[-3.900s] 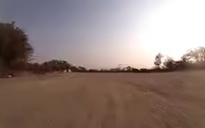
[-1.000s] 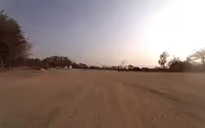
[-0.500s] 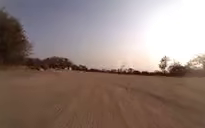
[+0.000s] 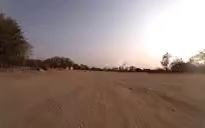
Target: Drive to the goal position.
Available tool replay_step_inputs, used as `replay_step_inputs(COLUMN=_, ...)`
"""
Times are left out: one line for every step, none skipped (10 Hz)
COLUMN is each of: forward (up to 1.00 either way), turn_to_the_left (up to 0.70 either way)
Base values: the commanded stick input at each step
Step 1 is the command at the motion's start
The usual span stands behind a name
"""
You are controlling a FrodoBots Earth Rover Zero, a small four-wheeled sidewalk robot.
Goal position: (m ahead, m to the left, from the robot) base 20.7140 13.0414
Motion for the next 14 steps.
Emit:
replay_step_inputs(forward=0.7, turn_to_the_left=0.0)
replay_step_inputs(forward=0.7, turn_to_the_left=0.0)
replay_step_inputs(forward=0.7, turn_to_the_left=0.0)
replay_step_inputs(forward=0.7, turn_to_the_left=0.0)
replay_step_inputs(forward=0.7, turn_to_the_left=0.0)
replay_step_inputs(forward=0.7, turn_to_the_left=0.0)
replay_step_inputs(forward=0.7, turn_to_the_left=0.0)
replay_step_inputs(forward=0.7, turn_to_the_left=0.0)
replay_step_inputs(forward=0.7, turn_to_the_left=0.0)
replay_step_inputs(forward=0.7, turn_to_the_left=0.0)
replay_step_inputs(forward=0.7, turn_to_the_left=0.0)
replay_step_inputs(forward=0.7, turn_to_the_left=0.0)
replay_step_inputs(forward=0.7, turn_to_the_left=0.0)
replay_step_inputs(forward=0.7, turn_to_the_left=0.0)
